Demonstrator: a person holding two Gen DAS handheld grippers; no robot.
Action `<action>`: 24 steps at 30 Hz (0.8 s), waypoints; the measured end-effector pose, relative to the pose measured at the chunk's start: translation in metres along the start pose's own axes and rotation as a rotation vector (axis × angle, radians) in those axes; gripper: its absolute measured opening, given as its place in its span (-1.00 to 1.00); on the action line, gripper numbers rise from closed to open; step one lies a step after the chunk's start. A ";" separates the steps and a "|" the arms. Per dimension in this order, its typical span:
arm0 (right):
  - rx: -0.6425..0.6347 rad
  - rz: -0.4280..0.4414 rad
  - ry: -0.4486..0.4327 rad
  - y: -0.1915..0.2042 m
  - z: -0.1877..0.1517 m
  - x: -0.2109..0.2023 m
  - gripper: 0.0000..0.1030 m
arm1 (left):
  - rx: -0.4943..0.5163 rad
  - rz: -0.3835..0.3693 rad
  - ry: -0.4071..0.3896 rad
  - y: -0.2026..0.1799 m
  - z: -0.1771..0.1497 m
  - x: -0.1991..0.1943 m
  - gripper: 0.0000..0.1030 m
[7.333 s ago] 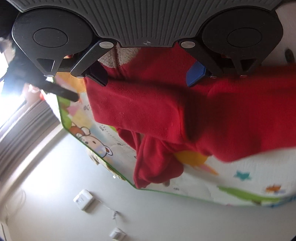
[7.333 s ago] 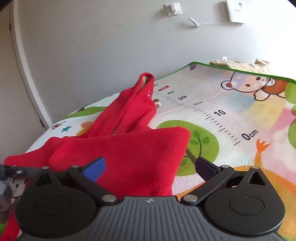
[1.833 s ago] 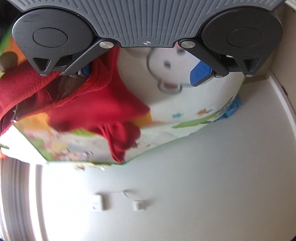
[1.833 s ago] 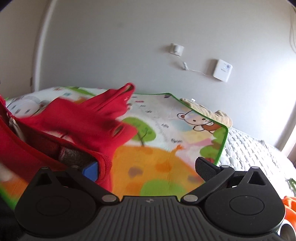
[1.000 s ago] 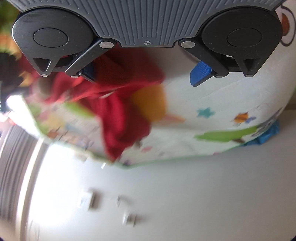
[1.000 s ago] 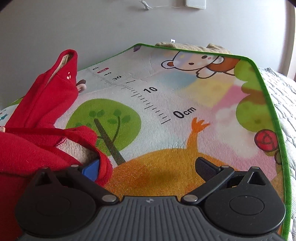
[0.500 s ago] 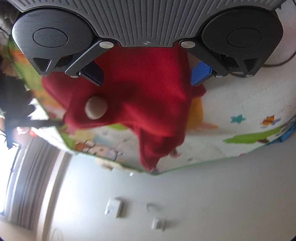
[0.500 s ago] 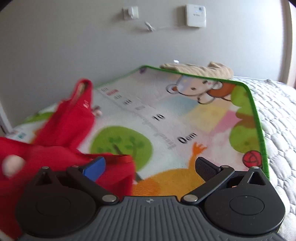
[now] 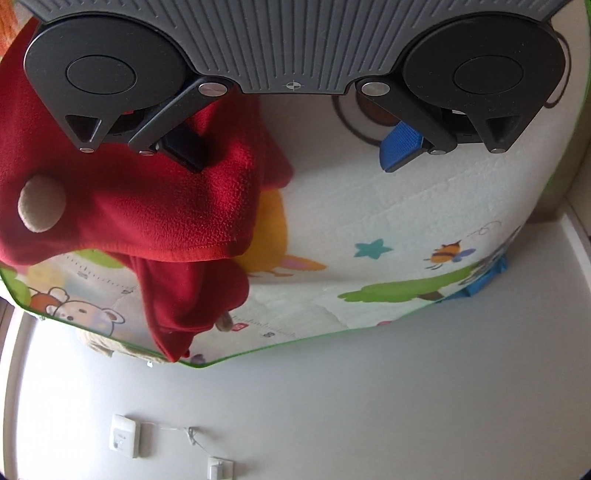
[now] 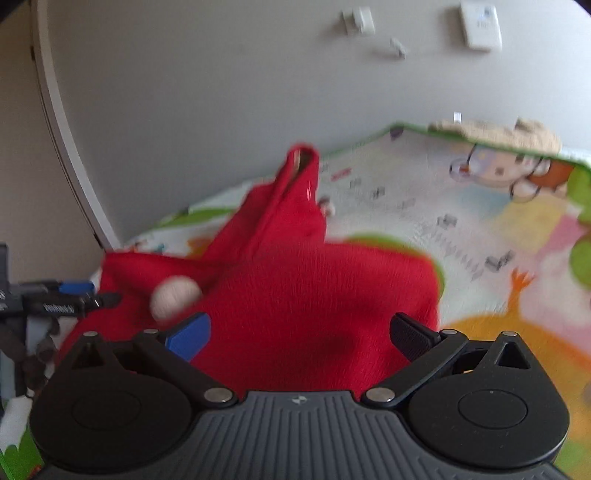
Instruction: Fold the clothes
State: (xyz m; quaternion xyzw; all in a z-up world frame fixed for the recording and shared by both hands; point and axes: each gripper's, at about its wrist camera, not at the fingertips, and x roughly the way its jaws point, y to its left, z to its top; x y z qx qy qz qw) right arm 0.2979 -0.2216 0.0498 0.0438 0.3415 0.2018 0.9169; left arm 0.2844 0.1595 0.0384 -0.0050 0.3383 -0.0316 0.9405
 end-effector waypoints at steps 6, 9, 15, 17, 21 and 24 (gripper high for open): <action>0.105 -0.023 0.055 -0.002 -0.022 0.033 1.00 | -0.007 -0.011 0.010 0.005 -0.005 0.001 0.99; 0.087 -0.027 0.062 0.001 -0.023 0.032 1.00 | -0.028 -0.022 0.017 0.007 -0.007 0.004 0.99; 0.073 0.005 0.034 -0.001 -0.026 0.020 1.00 | -0.037 -0.020 0.019 0.009 -0.009 0.002 1.00; 0.039 0.026 -0.016 0.004 -0.021 0.005 1.00 | -0.033 -0.017 0.021 0.010 -0.010 0.001 1.00; -0.053 -0.071 -0.094 0.014 -0.007 -0.008 1.00 | -0.052 -0.025 0.023 0.014 -0.011 0.001 1.00; -0.120 -0.217 -0.013 0.014 -0.007 0.018 1.00 | -0.058 -0.026 0.019 0.014 -0.012 0.000 1.00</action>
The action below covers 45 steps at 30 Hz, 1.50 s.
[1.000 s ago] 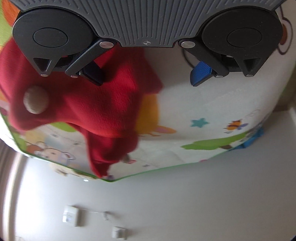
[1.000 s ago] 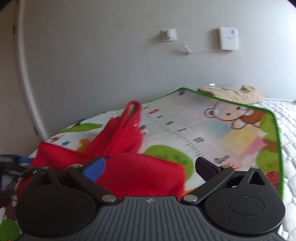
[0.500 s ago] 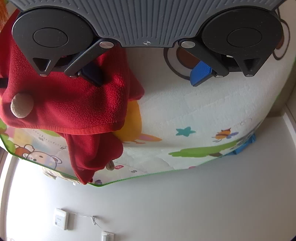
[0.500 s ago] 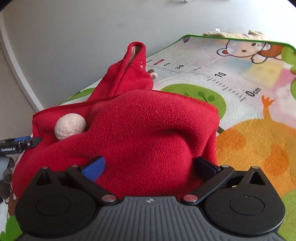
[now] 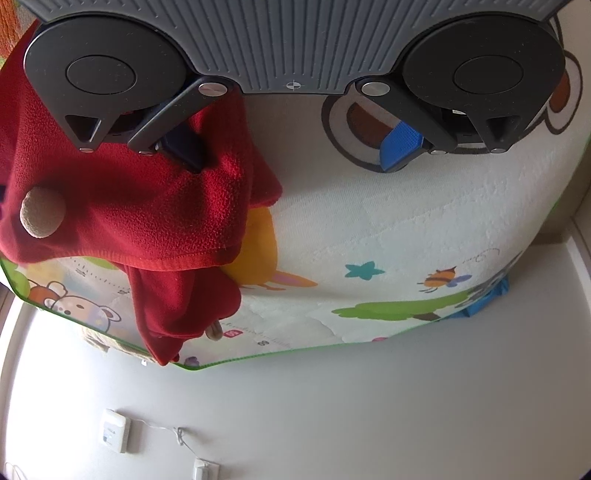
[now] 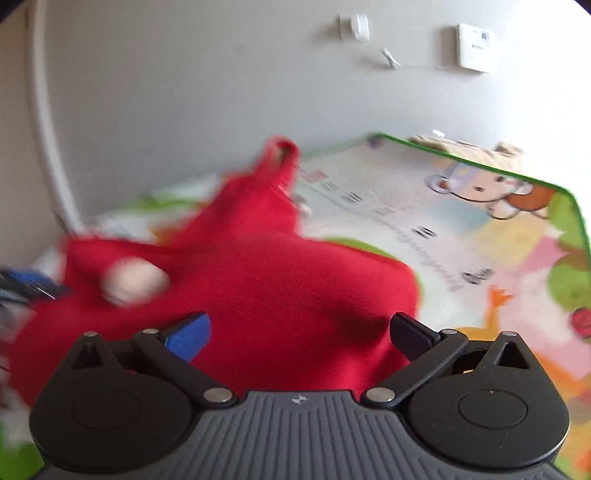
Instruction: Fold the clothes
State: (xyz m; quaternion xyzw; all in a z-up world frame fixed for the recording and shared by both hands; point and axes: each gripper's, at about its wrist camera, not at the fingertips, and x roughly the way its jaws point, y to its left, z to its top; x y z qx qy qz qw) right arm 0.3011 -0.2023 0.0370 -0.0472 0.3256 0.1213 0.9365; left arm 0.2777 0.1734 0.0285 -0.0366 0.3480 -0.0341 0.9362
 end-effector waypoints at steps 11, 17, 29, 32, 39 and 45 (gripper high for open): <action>0.174 0.014 -0.020 -0.042 -0.002 0.003 1.00 | -0.048 -0.027 0.003 0.011 -0.006 -0.001 1.00; 0.264 0.080 0.027 -0.057 -0.006 0.021 1.00 | -0.039 -0.015 0.003 0.008 -0.006 -0.004 1.00; 0.341 0.165 0.007 -0.068 -0.014 0.015 1.00 | -0.043 -0.093 -0.053 0.000 -0.007 -0.026 0.98; 0.375 0.204 -0.024 -0.077 -0.014 0.007 1.00 | -0.063 -0.121 -0.049 -0.002 -0.009 -0.026 0.98; 0.523 0.332 -0.084 -0.113 -0.014 -0.003 0.67 | -0.099 -0.183 -0.043 -0.002 -0.011 -0.025 0.97; 0.471 0.388 0.008 -0.090 -0.018 0.018 0.45 | -0.152 -0.253 -0.018 -0.012 -0.008 -0.008 0.74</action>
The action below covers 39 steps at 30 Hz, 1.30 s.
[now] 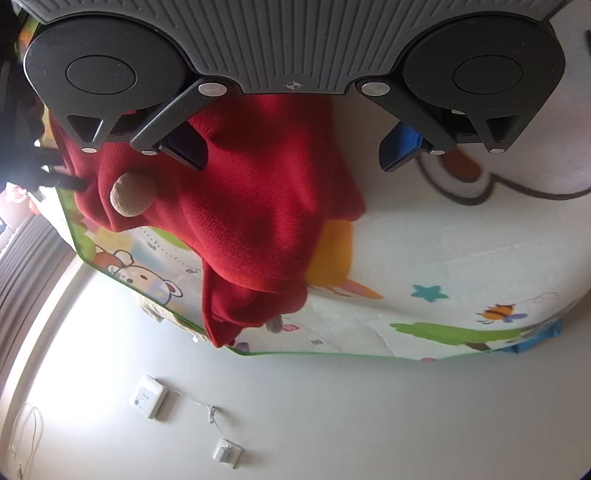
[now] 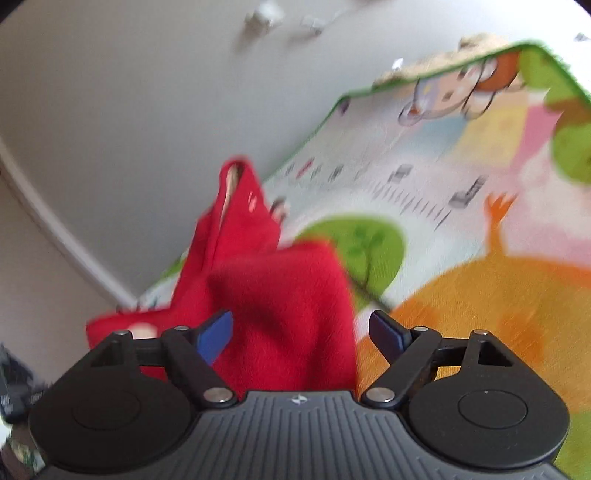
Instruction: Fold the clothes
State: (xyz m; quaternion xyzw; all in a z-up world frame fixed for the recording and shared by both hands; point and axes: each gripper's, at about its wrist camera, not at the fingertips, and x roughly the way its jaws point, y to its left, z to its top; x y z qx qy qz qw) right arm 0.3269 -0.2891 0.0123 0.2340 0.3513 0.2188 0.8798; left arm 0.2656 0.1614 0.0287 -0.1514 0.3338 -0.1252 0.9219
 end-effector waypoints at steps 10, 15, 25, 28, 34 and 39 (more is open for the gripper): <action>-0.329 -0.285 -0.081 0.038 -0.002 -0.006 0.42 | 0.255 0.272 -0.072 -0.028 0.008 -0.002 -0.16; -0.263 -0.329 -0.088 0.012 -0.003 -0.014 0.49 | 0.195 0.241 -0.119 -0.017 0.011 -0.021 -0.05; -0.385 -0.087 -0.168 0.078 0.015 -0.032 0.47 | 0.465 0.023 -0.191 -0.100 0.044 -0.013 0.84; -0.454 -0.056 -0.110 0.094 -0.005 -0.023 0.48 | 0.559 0.058 -0.063 -0.103 0.050 0.029 0.83; -0.564 -0.066 -0.018 0.098 -0.047 -0.011 0.55 | 0.601 0.078 0.042 -0.084 0.040 0.059 0.26; -0.572 -0.068 -0.026 0.095 -0.053 -0.008 0.58 | 0.731 0.199 -0.099 -0.103 0.024 0.028 -0.67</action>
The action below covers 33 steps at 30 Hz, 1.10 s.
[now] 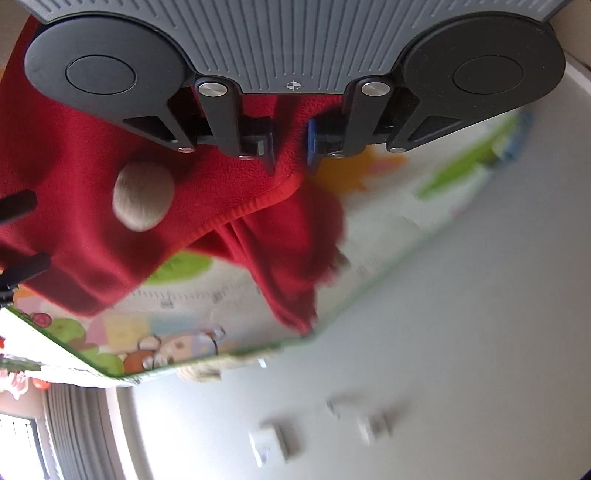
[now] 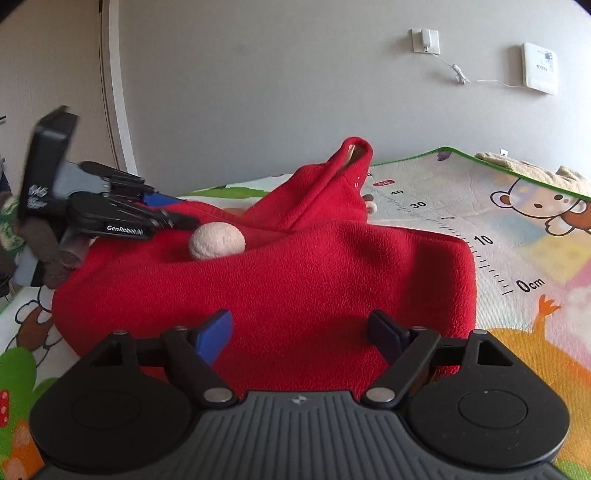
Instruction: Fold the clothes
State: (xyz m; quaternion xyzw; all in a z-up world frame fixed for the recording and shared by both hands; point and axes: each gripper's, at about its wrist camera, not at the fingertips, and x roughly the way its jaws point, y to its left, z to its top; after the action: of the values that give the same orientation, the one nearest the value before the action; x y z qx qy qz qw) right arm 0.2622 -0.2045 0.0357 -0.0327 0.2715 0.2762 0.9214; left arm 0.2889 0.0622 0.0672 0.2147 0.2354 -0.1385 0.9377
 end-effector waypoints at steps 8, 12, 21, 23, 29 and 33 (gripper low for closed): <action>0.030 0.005 -0.051 -0.004 0.010 -0.010 0.82 | -0.051 0.097 0.002 0.016 -0.004 -0.001 -0.10; 0.106 -0.013 0.015 -0.025 -0.002 0.007 0.84 | -0.255 0.028 -0.106 0.031 0.000 -0.033 0.53; 0.283 0.067 -0.095 -0.052 0.025 -0.003 0.93 | -0.396 -0.137 -0.116 0.005 -0.017 -0.019 0.83; 0.315 0.050 -0.083 -0.056 0.029 0.010 0.93 | -0.432 -0.111 -0.070 0.006 -0.028 -0.003 0.83; 0.420 -0.002 -0.019 -0.075 0.006 0.053 0.93 | -0.446 -0.089 -0.026 0.008 -0.040 0.008 0.87; 0.512 0.053 -0.065 -0.093 -0.003 0.050 0.94 | -0.403 -0.067 -0.021 0.000 -0.039 0.009 0.89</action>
State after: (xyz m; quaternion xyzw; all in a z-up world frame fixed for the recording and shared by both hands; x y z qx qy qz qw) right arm 0.3447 -0.2596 -0.0013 0.2175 0.3037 0.2235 0.9003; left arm 0.2821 0.0788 0.0316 0.0135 0.2556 -0.1219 0.9590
